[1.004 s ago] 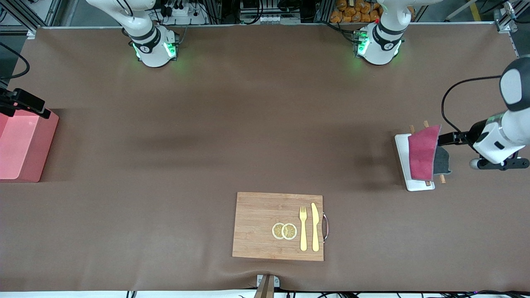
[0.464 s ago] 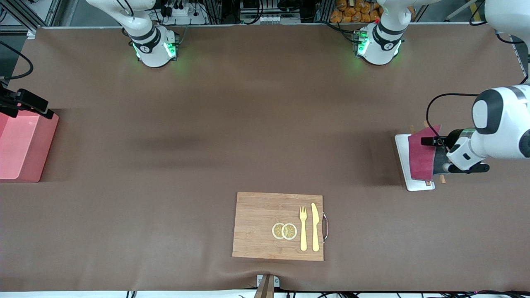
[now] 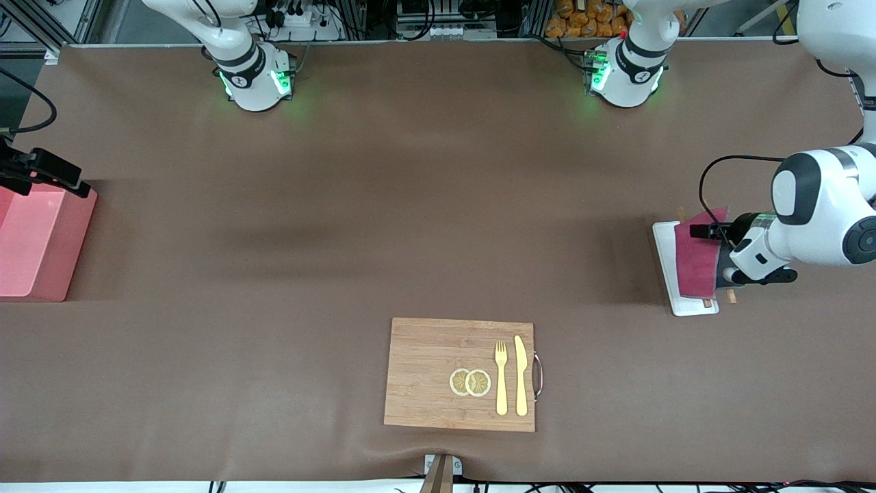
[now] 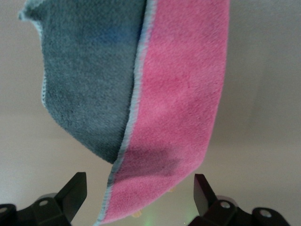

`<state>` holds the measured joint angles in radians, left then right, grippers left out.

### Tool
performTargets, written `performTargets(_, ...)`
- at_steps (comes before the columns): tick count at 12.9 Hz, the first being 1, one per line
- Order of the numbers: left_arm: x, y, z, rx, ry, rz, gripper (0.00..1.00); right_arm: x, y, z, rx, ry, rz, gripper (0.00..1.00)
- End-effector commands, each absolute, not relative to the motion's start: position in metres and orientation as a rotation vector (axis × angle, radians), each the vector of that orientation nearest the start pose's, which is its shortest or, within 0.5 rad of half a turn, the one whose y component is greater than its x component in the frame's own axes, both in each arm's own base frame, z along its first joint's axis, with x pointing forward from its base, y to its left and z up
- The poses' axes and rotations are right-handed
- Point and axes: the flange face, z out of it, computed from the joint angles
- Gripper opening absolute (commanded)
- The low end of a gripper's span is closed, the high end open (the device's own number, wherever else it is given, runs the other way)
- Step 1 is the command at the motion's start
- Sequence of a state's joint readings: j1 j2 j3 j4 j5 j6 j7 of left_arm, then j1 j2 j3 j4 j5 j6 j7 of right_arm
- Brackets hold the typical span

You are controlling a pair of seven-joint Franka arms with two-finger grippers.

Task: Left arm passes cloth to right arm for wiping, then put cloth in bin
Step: 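Grasp the pink cloth with the left gripper and lift it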

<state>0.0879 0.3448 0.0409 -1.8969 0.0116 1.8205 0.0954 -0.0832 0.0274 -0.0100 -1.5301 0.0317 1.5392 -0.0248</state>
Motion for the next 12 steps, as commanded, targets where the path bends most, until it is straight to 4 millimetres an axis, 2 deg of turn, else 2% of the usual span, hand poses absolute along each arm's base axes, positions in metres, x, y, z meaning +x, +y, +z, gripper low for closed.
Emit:
performTargets(1,0.564,0.078,0.299,-3.1,-0.026,0.649,0.28,0.558,-0.046,0.626,-3.103,0.118,0.021,1.0)
performTargets(2,0.565,0.073,0.302,-3.101,0.008,0.642,0.07,0.558,-0.046,0.627,-3.103,0.118,0.019,1.0)
performTargets(3,0.566,0.072,0.306,-3.101,0.012,0.634,0.0,0.558,-0.047,0.626,-3.103,0.12,0.023,1.0)
performTargets(8,0.566,0.074,0.312,-3.071,0.039,0.644,0.0,0.558,-0.045,0.627,-3.104,0.115,0.019,1.0)
performTargets(10,0.567,0.076,0.32,-3.044,0.067,0.622,0.0,0.558,-0.045,0.626,-3.103,0.116,0.021,1.0)
performTargets(12,0.571,0.07,0.33,-3.041,0.092,0.591,0.0,0.558,-0.045,0.627,-3.103,0.115,0.023,1.0)
